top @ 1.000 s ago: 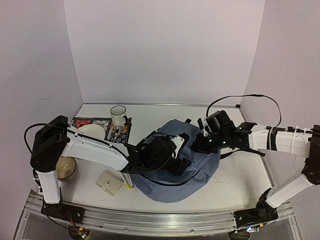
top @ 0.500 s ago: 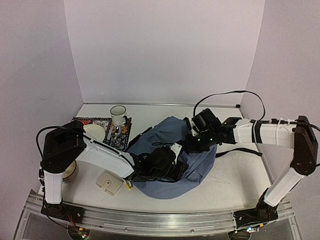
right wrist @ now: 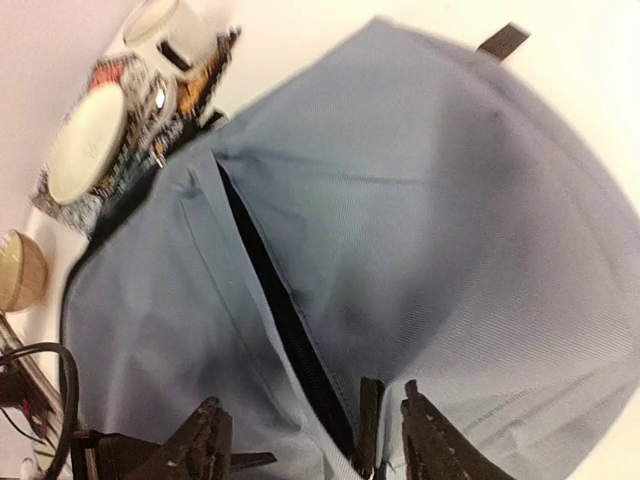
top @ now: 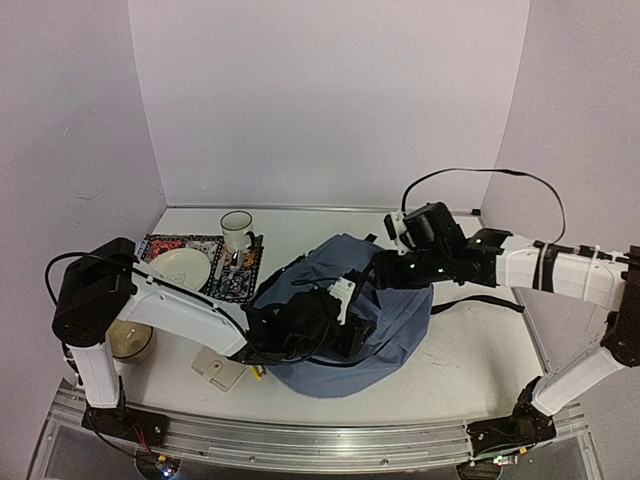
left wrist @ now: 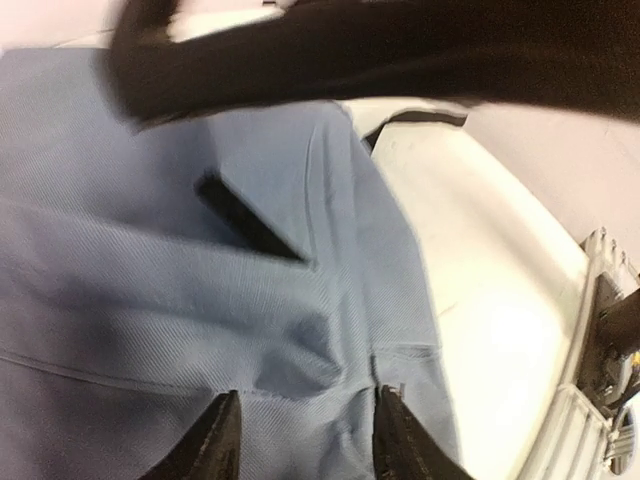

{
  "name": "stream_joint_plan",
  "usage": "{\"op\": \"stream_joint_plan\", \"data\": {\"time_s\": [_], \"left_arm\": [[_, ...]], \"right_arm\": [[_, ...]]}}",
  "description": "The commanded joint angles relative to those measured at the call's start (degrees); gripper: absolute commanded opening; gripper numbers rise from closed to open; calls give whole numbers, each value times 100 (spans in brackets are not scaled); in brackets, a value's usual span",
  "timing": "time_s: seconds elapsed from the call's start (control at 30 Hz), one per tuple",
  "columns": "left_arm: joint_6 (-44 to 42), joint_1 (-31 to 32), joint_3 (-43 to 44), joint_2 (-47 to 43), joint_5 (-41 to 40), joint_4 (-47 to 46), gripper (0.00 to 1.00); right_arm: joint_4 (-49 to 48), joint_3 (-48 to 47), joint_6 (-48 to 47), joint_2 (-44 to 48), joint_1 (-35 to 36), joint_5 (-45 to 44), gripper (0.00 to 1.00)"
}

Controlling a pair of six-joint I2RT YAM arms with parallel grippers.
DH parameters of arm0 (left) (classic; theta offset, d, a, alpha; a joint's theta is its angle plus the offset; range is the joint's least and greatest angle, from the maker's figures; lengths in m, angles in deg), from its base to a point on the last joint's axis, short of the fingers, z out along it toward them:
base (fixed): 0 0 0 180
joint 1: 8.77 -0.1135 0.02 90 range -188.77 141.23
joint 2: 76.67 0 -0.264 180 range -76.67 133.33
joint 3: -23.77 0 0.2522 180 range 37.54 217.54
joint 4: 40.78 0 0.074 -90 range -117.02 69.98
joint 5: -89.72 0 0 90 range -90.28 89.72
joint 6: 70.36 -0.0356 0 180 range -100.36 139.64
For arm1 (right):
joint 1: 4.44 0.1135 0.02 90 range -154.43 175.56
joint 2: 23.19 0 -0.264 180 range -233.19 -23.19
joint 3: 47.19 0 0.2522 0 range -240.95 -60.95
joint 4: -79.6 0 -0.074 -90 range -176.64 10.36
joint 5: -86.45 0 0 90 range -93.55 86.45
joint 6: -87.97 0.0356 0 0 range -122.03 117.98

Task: Pack the student bag
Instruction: Hold the lower front pocket of the student bag.

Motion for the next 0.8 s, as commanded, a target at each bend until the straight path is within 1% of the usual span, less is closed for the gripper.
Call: {"op": "stream_joint_plan", "data": {"time_s": [0.0,0.13,0.2,0.3,0.43,0.53,0.67,0.77], "left_arm": [[-67,-56,-1,-648,-290,10,50],[-19,-245,359,-610,-148,419,58],[86,-320,667,-484,-109,848,61],[297,-352,1374,-183,-160,1670,63],[573,-369,2327,260,-182,2687,63],[774,-430,2870,544,-163,3241,63],[1010,-554,3360,835,-95,3739,63],[1068,-617,3569,1001,54,3916,61]], "right_arm": [[36,438,-35,832,-147,-457,62],[42,885,32,1263,-350,-534,65],[42,1090,94,1366,-406,-538,65],[42,1283,223,1366,-428,-536,65],[-97,1539,437,1249,-430,-569,65],[-285,1731,628,1174,-442,-618,65],[-566,1901,865,1112,-452,-653,65],[-719,1998,1010,1085,-450,-744,66]]}}
